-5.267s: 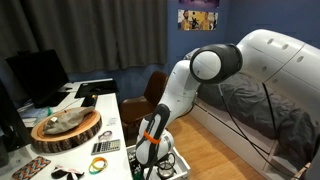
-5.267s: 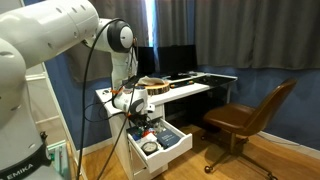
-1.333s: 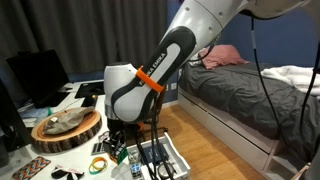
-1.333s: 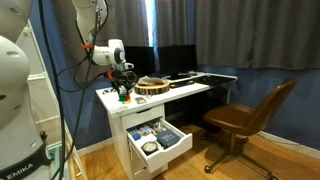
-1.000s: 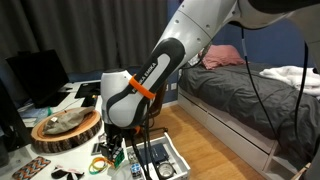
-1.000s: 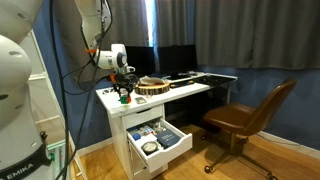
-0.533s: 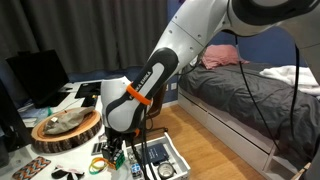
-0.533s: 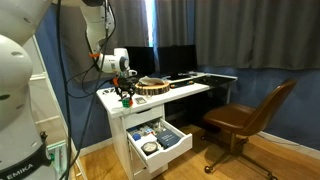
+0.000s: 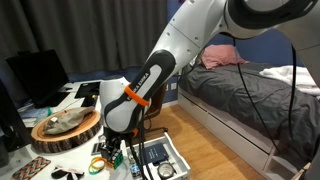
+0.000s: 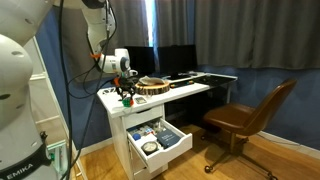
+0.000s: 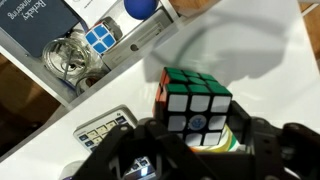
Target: Place the Rubik's cube on the desk
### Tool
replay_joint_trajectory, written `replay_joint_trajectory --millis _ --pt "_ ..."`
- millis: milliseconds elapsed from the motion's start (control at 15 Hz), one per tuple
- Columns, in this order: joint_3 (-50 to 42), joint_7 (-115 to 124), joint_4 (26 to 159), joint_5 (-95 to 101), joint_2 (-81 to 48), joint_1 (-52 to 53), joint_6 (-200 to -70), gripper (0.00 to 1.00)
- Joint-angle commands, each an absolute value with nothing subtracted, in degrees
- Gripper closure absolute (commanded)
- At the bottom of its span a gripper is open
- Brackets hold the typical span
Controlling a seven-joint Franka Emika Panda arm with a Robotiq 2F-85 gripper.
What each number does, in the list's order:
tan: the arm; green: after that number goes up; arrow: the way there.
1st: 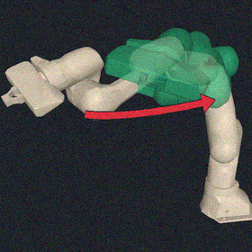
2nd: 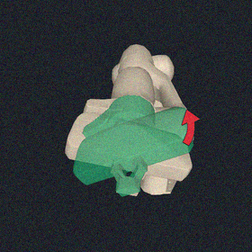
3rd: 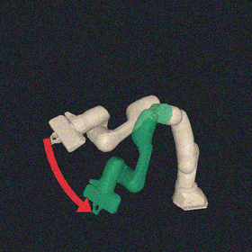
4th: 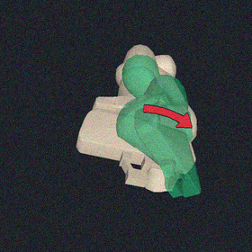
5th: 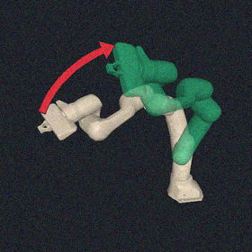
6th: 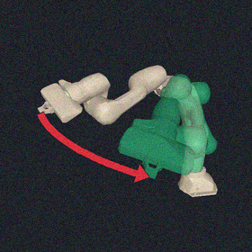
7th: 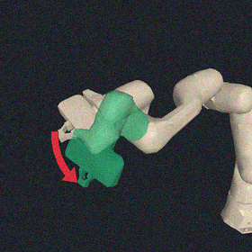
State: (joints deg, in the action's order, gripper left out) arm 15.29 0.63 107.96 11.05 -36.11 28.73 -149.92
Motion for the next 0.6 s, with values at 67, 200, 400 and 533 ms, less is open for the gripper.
replay_joint_trajectory --millis 67,200,400,533 --pt "15.16 -0.11 105.72 11.43 -37.64 29.26 -150.25 0.10" --pt "15.29 -0.02 106.54 11.15 -36.07 28.81 -150.82 0.01" --pt "16.07 1.11 109.48 9.28 -30.50 27.58 -148.41 0.00" --pt "15.92 3.02 112.77 8.32 -25.27 27.06 -146.35 0.00"
